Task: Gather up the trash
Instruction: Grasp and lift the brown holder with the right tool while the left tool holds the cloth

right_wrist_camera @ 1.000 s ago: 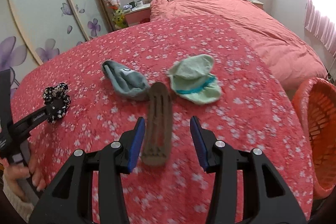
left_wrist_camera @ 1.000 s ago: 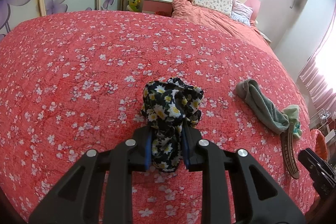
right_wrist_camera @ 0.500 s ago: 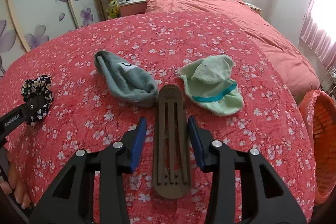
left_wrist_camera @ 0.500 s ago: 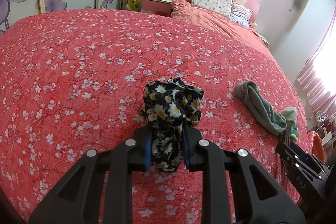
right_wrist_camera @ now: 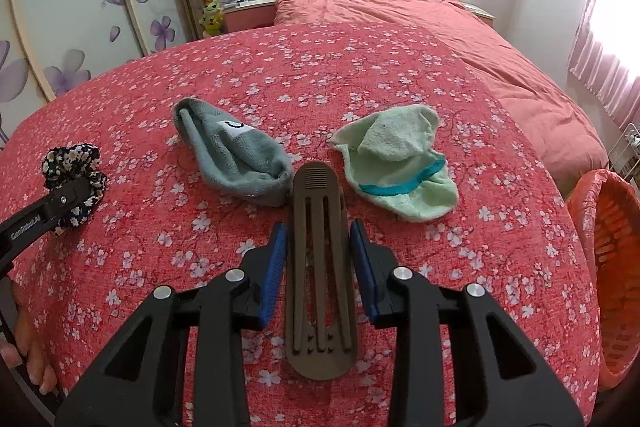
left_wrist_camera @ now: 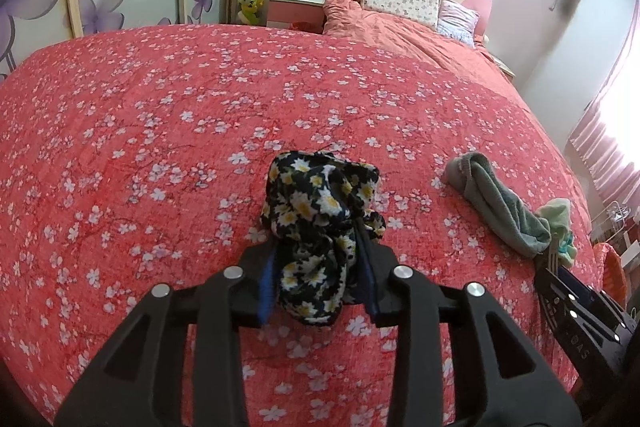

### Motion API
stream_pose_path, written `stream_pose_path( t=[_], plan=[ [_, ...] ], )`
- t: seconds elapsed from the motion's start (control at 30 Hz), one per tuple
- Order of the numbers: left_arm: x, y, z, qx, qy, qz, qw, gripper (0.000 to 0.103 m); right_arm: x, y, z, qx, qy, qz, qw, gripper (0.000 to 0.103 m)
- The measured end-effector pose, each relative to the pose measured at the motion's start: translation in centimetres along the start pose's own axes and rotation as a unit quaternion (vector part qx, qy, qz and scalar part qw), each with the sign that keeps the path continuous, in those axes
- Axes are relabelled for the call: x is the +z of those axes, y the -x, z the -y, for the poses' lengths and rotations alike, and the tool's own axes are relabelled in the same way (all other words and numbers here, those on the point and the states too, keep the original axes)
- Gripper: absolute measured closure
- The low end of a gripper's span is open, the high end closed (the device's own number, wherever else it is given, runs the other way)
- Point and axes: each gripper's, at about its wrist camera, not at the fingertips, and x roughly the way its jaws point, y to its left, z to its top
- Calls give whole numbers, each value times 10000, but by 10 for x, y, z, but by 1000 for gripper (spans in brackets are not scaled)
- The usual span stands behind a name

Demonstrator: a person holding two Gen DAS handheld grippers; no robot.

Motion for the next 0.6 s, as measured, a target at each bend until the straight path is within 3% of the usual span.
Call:
stream_pose_path(
  t=[0.03,0.17,0.6],
  plan=[
    [1,-1,1,16,-6,-2,10000,68,0,0,0,12,0,3,10000,70],
    [3,-2,0,-19,-6,-5,10000,85,-3,3,8,128,-75,45,9999,70],
    [0,38,16,-194,-204,246,9993,87,-11,54,40,448,-367,563,9967,70]
  ],
)
